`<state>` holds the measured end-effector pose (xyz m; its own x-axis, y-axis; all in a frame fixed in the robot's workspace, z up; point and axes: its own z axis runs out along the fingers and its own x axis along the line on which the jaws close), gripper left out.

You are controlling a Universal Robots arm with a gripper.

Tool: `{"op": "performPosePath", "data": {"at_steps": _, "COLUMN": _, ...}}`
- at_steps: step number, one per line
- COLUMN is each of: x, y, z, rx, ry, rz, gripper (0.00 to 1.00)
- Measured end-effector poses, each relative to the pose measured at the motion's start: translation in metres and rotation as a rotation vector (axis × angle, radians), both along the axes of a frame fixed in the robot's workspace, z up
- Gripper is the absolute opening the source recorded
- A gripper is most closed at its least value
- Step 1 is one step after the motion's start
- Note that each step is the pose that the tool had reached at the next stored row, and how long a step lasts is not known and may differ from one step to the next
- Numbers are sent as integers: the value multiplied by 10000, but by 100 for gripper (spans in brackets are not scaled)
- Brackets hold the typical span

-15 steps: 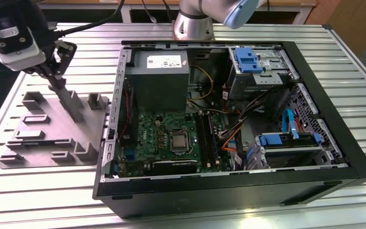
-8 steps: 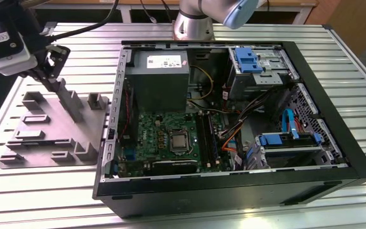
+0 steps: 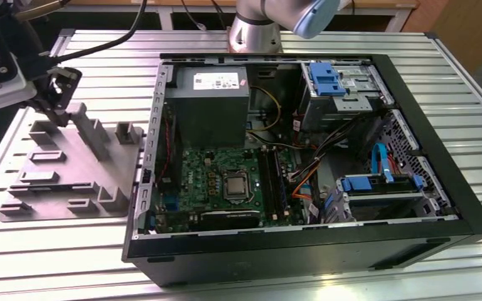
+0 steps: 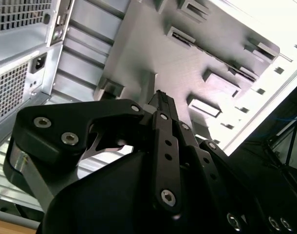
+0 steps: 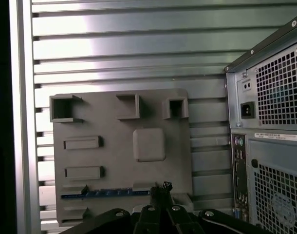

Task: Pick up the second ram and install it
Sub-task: 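Reach for the second ram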

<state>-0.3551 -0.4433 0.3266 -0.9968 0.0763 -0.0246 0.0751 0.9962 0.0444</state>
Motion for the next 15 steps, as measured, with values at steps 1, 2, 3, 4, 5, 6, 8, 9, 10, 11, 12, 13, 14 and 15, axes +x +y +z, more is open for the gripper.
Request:
{"op": "performPosePath", "data": {"at_steps": 1, "x": -23, "y": -3, "z": -13, "rx": -1, "ry": 0, "rz": 0, "gripper": 10}}
{"op": "performPosePath", "data": {"at_steps": 2, "x": -45, "y": -6, "z": -25, "rx": -1, "ry": 1, "rz": 1, "gripper": 10}}
{"op": "performPosePath", "data": {"at_steps": 3, "x": -71, "y": -9, "z": -37, "rx": -2, "ry": 1, "rz": 2, "gripper": 10}}
{"op": "performPosePath", "data": {"at_steps": 4, "x": -97, "y": -11, "z": -49, "rx": -1, "ry": 1, "rz": 1, "gripper": 10}}
{"op": "performPosePath", "data": {"at_steps": 5, "x": -124, "y": -12, "z": -64, "rx": -2, "ry": 0, "rz": 1, "gripper": 10}}
{"op": "performPosePath", "data": {"at_steps": 6, "x": -151, "y": -13, "z": -78, "rx": -2, "ry": 1, "rz": 0, "gripper": 10}}
{"op": "performPosePath", "data": {"at_steps": 8, "x": -201, "y": -16, "z": -110, "rx": -3, "ry": 1, "rz": 0, "gripper": 10}}
{"op": "performPosePath", "data": {"at_steps": 9, "x": -223, "y": -18, "z": -126, "rx": -2, "ry": 1, "rz": 0, "gripper": 10}}
{"op": "performPosePath", "data": {"at_steps": 10, "x": -245, "y": -19, "z": -142, "rx": -3, "ry": 1, "rz": 0, "gripper": 10}}
{"op": "performPosePath", "data": {"at_steps": 11, "x": -265, "y": -21, "z": -158, "rx": -2, "ry": 1, "rz": 0, "gripper": 10}}
{"op": "performPosePath", "data": {"at_steps": 12, "x": -287, "y": -24, "z": -174, "rx": -2, "ry": 0, "rz": 0, "gripper": 10}}
{"op": "performPosePath", "data": {"at_steps": 13, "x": -307, "y": -26, "z": -189, "rx": -3, "ry": 1, "rz": 0, "gripper": 10}}
{"op": "performPosePath", "data": {"at_steps": 14, "x": -327, "y": -30, "z": -204, "rx": -2, "ry": 0, "rz": 1, "gripper": 10}}
{"op": "performPosePath", "data": {"at_steps": 15, "x": -346, "y": -34, "z": -218, "rx": -3, "ry": 2, "rz": 0, "gripper": 10}}
